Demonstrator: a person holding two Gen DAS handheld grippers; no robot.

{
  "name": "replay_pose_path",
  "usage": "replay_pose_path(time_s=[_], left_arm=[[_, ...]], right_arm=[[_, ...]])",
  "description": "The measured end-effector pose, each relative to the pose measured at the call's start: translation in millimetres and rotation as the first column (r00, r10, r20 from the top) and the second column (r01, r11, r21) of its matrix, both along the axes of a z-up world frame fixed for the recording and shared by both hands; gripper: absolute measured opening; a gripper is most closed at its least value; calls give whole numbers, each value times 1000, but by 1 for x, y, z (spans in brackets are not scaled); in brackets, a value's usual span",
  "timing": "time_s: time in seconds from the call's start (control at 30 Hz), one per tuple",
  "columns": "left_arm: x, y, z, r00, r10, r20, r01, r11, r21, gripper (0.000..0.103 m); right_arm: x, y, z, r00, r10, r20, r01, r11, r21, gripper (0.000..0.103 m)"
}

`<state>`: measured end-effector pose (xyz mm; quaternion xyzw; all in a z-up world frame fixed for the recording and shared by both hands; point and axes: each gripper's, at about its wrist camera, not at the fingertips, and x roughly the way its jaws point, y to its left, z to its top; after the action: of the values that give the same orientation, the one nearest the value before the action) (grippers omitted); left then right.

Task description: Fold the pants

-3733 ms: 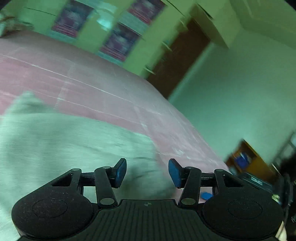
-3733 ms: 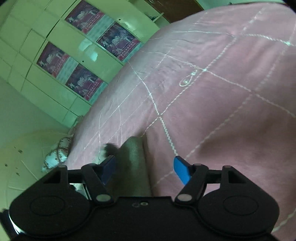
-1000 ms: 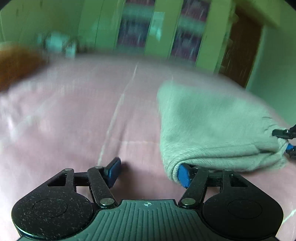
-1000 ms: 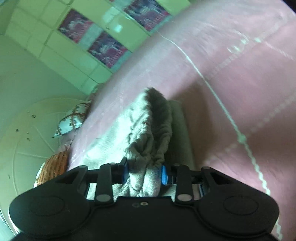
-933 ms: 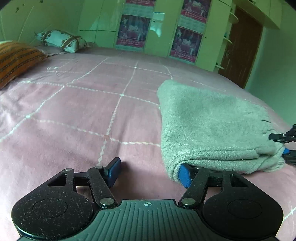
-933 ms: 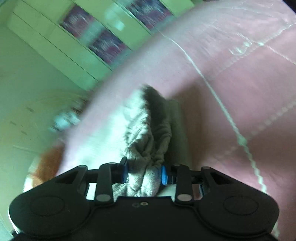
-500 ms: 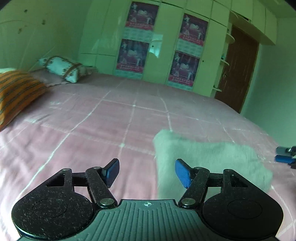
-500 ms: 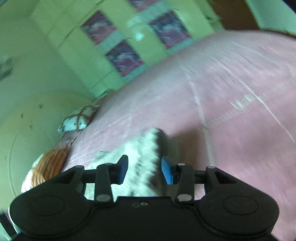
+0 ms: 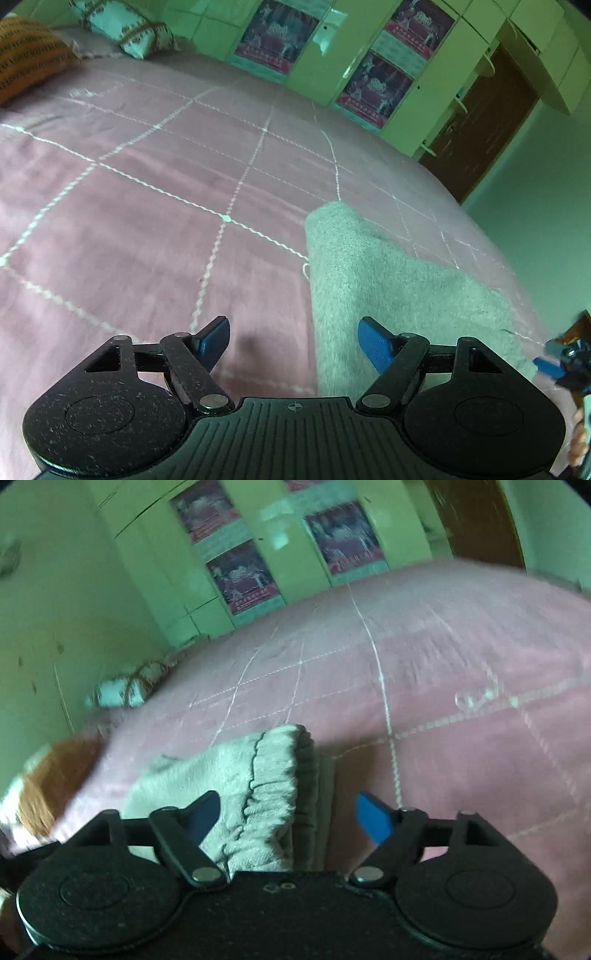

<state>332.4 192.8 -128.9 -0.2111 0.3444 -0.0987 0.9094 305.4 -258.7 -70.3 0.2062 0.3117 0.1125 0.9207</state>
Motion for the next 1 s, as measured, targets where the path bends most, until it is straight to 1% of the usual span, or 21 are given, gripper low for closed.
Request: replay_pose_path(time_s=[0.07,0.1,0.2,0.27,0.4,0.5,0.67,0.9,0.97,1.0], left_arm=[[6,-7,-1,1000,-5,-5,5,1000,30,76],[7,-11,0,1000,-10,-3,10,999,42,76],[5,-18,3,1000,-21,-6,21,997,80,76],[3,-22,5,1000,-29,-2,29,995,95,76],[1,-30,13,999,-52,16,49,990,133,76],[2,-33,18,997,-73,30,67,985,157,76],[5,-36,22,996,-80,40,72,983,167,76],[9,-38,18,996,-90,28,83,981,174,76],[11,-38,16,995,-93,21,88,982,166,76],[13,-36,15,995,-97,16,93,985,146,76]], right_arm=[[8,5,-8,1000,-3,-31,3,1000,22,69],[8,5,-10,1000,-2,-29,3,999,34,69],[8,13,-12,1000,-1,-19,2,999,32,69],[2,18,-14,1000,3,-30,-2,999,45,69],[2,15,-19,999,-7,-52,11,997,73,70],[1,16,-19,999,-6,-52,11,997,82,71],[2,19,-19,999,-4,-51,9,996,89,71],[3,19,-20,998,0,-56,6,995,103,71],[4,16,-23,998,-5,-61,13,992,123,71],[5,15,-24,998,-8,-66,17,990,139,71]])
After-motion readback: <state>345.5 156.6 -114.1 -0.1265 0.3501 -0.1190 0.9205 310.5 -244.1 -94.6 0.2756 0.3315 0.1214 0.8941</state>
